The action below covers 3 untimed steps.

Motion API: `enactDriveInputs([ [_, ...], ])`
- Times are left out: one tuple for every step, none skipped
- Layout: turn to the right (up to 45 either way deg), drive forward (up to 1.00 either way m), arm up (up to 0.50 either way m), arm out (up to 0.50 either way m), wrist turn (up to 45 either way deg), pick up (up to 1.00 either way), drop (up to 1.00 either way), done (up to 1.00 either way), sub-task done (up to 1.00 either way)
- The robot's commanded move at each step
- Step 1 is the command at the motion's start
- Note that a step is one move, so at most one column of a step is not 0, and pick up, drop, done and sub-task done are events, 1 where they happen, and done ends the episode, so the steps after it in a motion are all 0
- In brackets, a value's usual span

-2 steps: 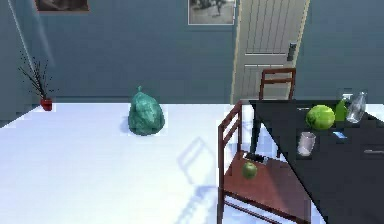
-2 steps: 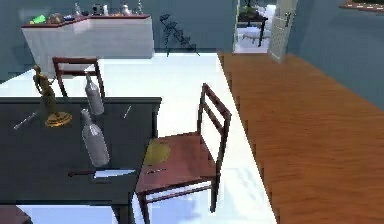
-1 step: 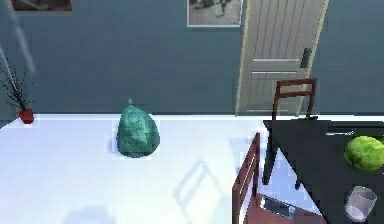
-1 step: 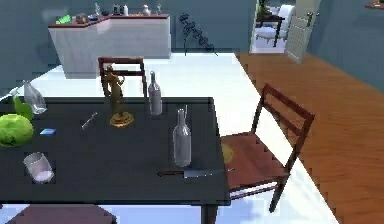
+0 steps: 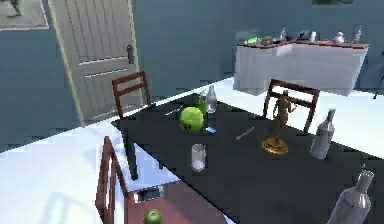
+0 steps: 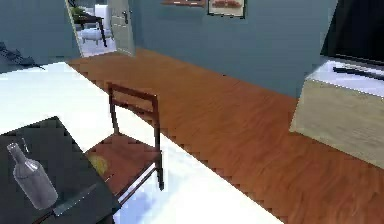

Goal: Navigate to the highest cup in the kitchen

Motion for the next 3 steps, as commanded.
enactDriveInputs([
  [45.0, 0.0, 0.0, 0.0, 0.0, 0.0, 0.0, 0.0, 0.0],
  [45.0, 0.0, 0.0, 0.0, 0.0, 0.0, 0.0, 0.0, 0.0],
  [45.0, 0.0, 0.0, 0.0, 0.0, 0.0, 0.0, 0.0, 0.0],
])
